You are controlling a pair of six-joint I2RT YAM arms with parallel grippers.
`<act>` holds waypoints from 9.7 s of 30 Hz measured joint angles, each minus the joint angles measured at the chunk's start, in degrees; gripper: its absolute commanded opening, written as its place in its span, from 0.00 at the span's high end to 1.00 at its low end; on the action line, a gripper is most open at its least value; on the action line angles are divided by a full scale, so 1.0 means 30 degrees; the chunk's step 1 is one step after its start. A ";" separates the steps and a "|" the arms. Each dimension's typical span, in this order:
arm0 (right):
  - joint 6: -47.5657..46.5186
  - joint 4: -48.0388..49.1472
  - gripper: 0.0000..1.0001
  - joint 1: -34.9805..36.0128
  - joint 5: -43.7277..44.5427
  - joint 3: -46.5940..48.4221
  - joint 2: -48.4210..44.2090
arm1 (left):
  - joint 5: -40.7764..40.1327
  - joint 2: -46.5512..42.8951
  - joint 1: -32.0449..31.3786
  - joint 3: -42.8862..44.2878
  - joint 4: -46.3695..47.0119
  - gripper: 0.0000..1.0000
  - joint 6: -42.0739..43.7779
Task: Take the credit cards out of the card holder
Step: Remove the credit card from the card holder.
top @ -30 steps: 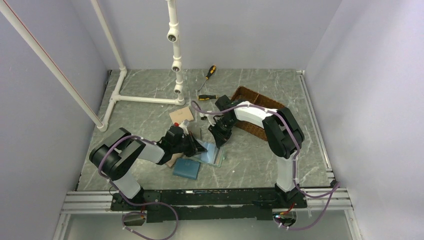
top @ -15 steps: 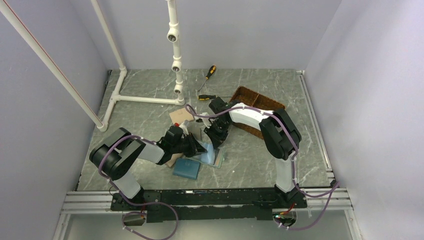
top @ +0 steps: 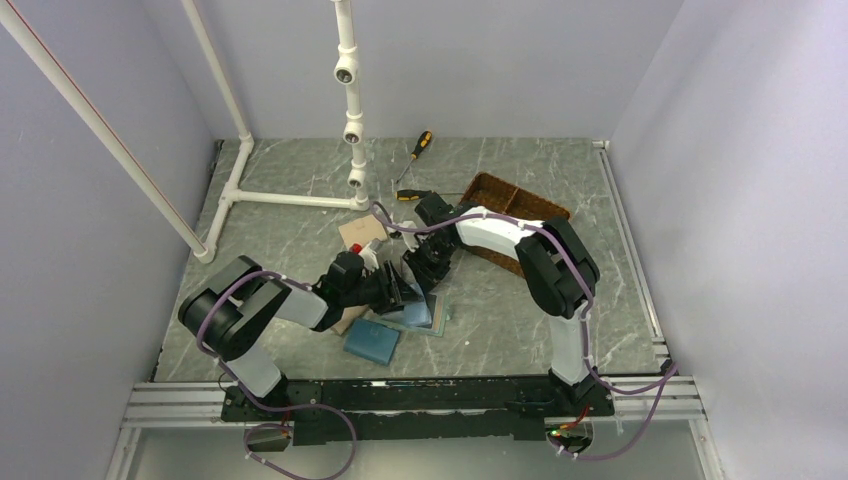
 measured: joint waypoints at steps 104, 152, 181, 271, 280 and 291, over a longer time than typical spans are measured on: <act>-0.2448 -0.2827 0.64 -0.1923 -0.6025 0.0291 0.0605 | -0.2892 -0.1894 -0.0131 -0.0882 -0.2229 1.00 0.1290; -0.0998 -0.2375 1.00 -0.3606 -0.8874 0.0313 0.1071 | -0.0335 -0.5829 0.1093 -0.0415 -0.3067 0.32 0.1472; -0.1392 -0.2798 1.00 -0.4109 -1.1132 0.0306 0.1071 | 0.0015 0.0066 0.1144 -0.1501 0.5931 0.66 0.0597; -0.5093 -0.4772 0.35 -0.4495 -0.8204 0.0750 0.1734 | 0.5807 0.2164 0.2594 -0.0750 0.4124 1.00 0.2419; -0.7140 -0.4743 0.30 -0.4255 -0.7242 0.0750 -0.0277 | 0.5435 -0.2200 0.2310 0.1304 -0.3038 1.00 0.6703; -0.9930 -0.4758 0.31 -0.4167 -0.7133 0.0197 -0.0328 | 0.4022 -0.2994 0.0568 0.2827 -0.8473 1.00 1.0433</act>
